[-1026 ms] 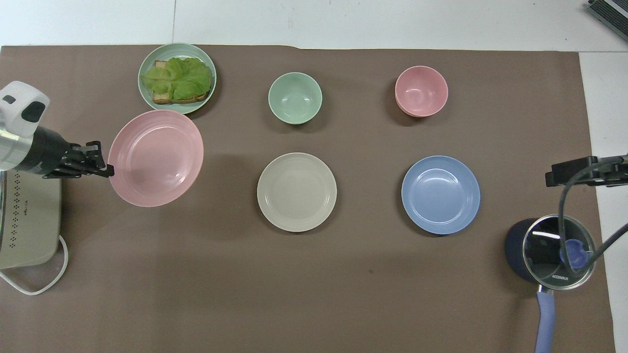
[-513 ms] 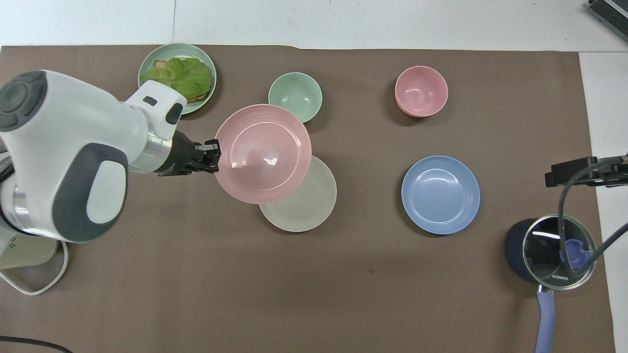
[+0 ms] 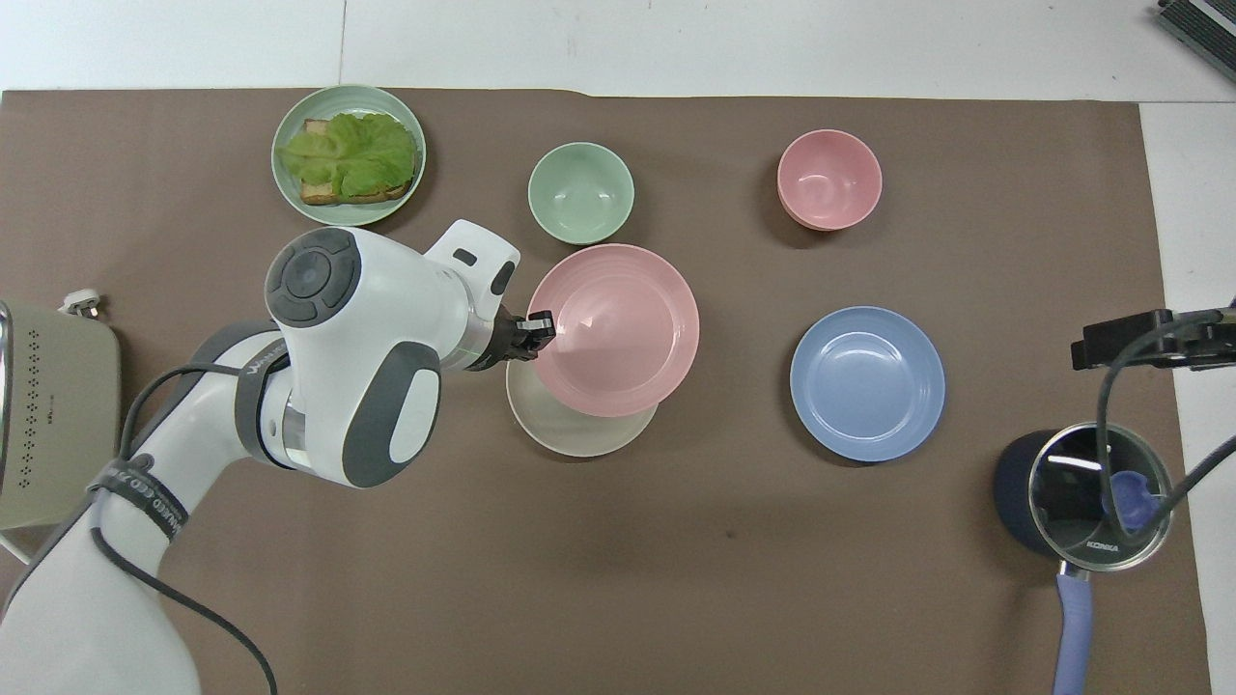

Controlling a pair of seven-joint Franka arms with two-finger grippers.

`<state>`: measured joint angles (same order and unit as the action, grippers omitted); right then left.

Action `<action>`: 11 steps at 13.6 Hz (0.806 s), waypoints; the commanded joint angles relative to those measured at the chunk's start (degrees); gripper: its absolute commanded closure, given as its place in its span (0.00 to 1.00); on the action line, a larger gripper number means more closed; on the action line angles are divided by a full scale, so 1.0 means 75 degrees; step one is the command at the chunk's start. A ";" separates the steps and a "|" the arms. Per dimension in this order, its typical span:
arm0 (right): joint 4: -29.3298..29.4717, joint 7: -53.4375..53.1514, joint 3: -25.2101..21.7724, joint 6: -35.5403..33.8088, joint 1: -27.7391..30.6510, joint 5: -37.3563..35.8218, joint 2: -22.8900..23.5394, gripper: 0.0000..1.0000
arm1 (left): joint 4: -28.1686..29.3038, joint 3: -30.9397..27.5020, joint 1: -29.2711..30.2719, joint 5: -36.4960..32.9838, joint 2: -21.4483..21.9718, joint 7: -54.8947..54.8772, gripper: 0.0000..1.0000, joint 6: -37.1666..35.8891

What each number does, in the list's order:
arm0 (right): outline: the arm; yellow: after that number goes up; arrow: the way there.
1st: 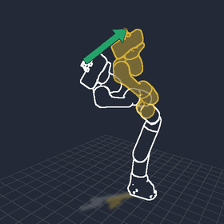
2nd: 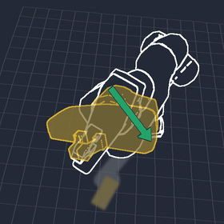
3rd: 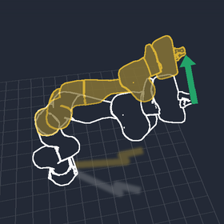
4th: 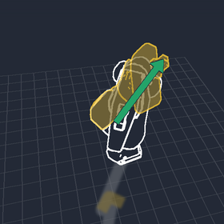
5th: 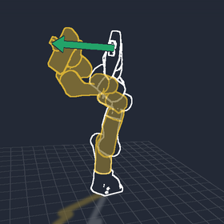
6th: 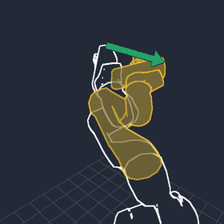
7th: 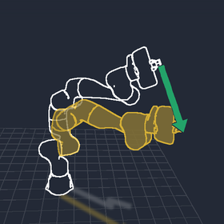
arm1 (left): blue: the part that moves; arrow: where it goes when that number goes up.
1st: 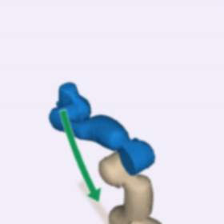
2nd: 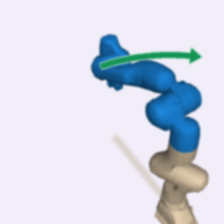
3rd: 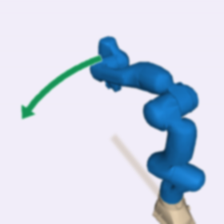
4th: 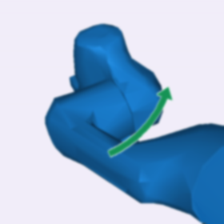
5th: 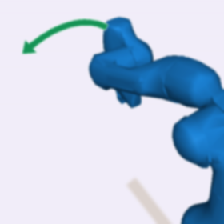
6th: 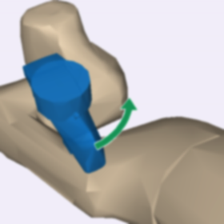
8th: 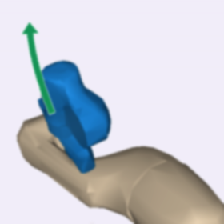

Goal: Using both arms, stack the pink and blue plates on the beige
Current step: 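Lower the pink plate onto the beige plate while the right gripper reaches out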

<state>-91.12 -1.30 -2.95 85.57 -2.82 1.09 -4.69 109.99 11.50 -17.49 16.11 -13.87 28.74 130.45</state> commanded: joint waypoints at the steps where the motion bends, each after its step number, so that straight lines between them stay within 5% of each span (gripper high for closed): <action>1: -0.0622 0.0220 0.0019 0.0622 0.0094 0.0171 -0.0183 0.00 | 0.0275 -0.0127 0.0035 -0.0015 0.0126 -0.0082 1.00 0.0185; 10: -0.2953 0.1052 0.0030 0.3212 0.0059 0.0183 0.0121 0.00 | 0.0837 -0.0151 0.0211 -0.0073 0.0255 -0.0258 1.00 0.0056; 11: -0.3142 0.1076 0.0030 0.3494 0.0071 0.0195 0.0284 0.00 | 0.0861 -0.0151 0.0246 -0.0131 0.0267 -0.0258 0.85 -0.0025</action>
<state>-110.91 4.39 -2.86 107.62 -3.00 1.14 -2.92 113.95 10.53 -15.90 15.93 -14.24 27.50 130.93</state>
